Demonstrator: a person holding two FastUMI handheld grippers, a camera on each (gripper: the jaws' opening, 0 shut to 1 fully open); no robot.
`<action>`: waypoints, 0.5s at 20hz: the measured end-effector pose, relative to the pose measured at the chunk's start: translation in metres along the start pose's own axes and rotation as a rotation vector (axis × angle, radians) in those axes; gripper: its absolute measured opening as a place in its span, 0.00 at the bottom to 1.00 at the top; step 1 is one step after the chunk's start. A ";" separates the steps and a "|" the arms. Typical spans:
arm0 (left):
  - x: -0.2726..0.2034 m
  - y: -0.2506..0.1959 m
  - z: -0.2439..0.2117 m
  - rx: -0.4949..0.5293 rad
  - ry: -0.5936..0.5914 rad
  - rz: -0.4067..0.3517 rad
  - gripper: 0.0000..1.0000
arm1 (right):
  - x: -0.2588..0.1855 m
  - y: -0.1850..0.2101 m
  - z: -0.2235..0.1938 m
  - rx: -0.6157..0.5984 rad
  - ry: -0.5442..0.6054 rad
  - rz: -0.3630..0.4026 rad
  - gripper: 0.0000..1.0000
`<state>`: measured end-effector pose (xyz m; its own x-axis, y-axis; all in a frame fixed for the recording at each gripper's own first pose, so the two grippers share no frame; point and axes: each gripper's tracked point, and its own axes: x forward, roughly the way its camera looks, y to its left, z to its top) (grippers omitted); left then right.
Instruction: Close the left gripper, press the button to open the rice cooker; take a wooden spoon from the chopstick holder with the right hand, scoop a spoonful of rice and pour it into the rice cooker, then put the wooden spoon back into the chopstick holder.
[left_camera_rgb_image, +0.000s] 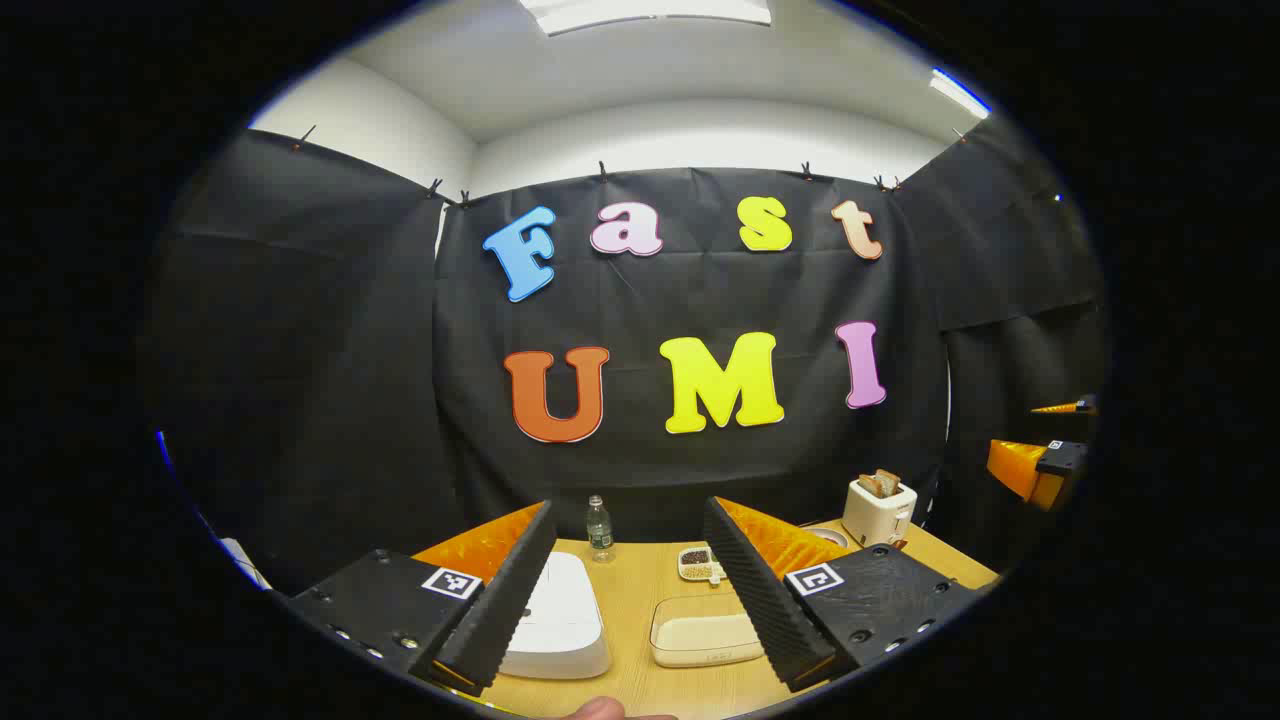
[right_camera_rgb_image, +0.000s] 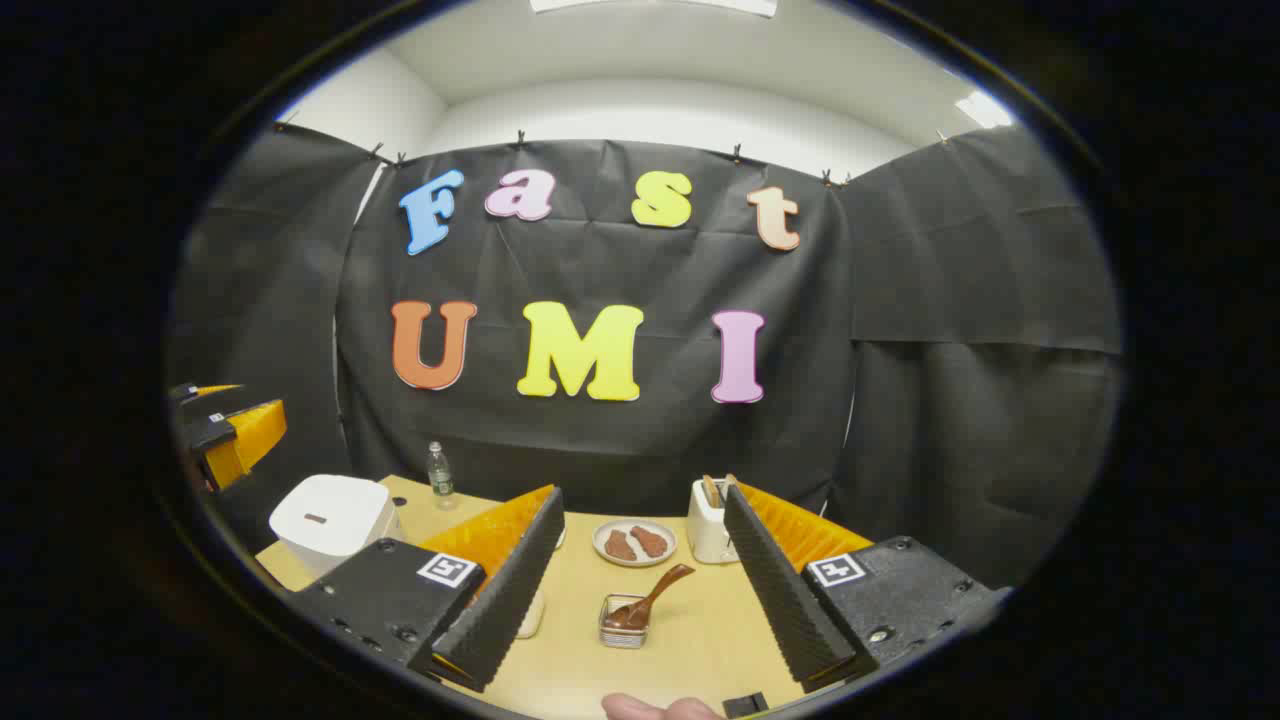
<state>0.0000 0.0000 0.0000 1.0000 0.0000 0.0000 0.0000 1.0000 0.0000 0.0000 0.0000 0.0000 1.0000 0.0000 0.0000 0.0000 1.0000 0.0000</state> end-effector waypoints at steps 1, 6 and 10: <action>-0.001 -0.001 0.000 0.002 0.005 -0.002 0.95 | 0.000 -0.001 0.000 -0.003 0.002 0.000 1.00; -0.003 0.002 0.000 0.021 0.000 0.005 0.95 | -0.002 -0.004 -0.002 -0.001 0.007 -0.009 1.00; -0.005 0.001 0.001 0.021 -0.003 0.002 0.95 | -0.003 -0.003 -0.003 -0.002 0.008 -0.008 1.00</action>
<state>-0.0047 0.0007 0.0007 1.0000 0.0022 0.0033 -0.0023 0.9998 0.0211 -0.0026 -0.0032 -0.0026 0.9999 -0.0080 -0.0075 0.0080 1.0000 -0.0020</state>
